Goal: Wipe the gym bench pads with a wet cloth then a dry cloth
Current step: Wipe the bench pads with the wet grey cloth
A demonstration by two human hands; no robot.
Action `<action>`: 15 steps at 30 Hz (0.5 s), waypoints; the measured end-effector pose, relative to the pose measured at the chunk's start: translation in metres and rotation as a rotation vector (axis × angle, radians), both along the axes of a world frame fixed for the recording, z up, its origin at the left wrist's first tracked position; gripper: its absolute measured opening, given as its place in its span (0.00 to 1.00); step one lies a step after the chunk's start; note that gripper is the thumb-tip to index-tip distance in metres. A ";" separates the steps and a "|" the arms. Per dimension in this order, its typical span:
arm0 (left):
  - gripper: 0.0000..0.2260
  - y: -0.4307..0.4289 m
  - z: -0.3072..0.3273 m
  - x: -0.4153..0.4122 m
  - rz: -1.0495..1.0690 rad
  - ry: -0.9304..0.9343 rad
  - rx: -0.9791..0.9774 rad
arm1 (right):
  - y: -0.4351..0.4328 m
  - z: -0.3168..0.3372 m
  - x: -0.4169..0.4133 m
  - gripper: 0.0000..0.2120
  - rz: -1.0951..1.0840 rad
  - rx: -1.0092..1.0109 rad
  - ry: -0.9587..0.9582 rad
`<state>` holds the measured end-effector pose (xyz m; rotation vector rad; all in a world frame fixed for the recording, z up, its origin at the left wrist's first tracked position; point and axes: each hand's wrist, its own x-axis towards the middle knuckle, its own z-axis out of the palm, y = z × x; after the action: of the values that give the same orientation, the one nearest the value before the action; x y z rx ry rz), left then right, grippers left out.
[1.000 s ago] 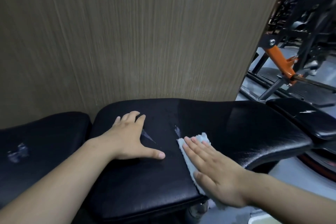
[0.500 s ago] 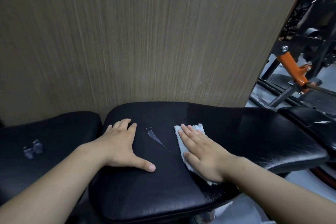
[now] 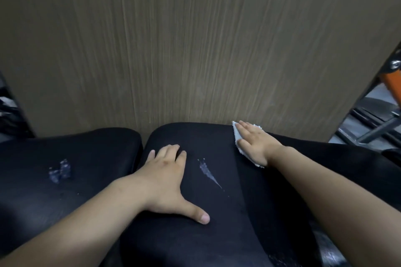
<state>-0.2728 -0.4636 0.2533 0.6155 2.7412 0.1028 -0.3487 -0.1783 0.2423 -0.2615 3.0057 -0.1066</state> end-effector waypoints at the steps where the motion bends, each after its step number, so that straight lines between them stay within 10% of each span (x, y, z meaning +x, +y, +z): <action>1: 0.70 0.000 0.001 0.000 0.000 0.002 0.000 | -0.001 -0.001 -0.004 0.29 -0.001 0.006 0.005; 15: 0.67 -0.008 0.000 0.006 0.028 0.018 0.064 | -0.035 -0.002 0.082 0.29 0.131 0.017 -0.036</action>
<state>-0.2668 -0.4713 0.2531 0.5977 2.7743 0.1933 -0.2664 -0.2133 0.2407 -0.4480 2.9426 -0.0731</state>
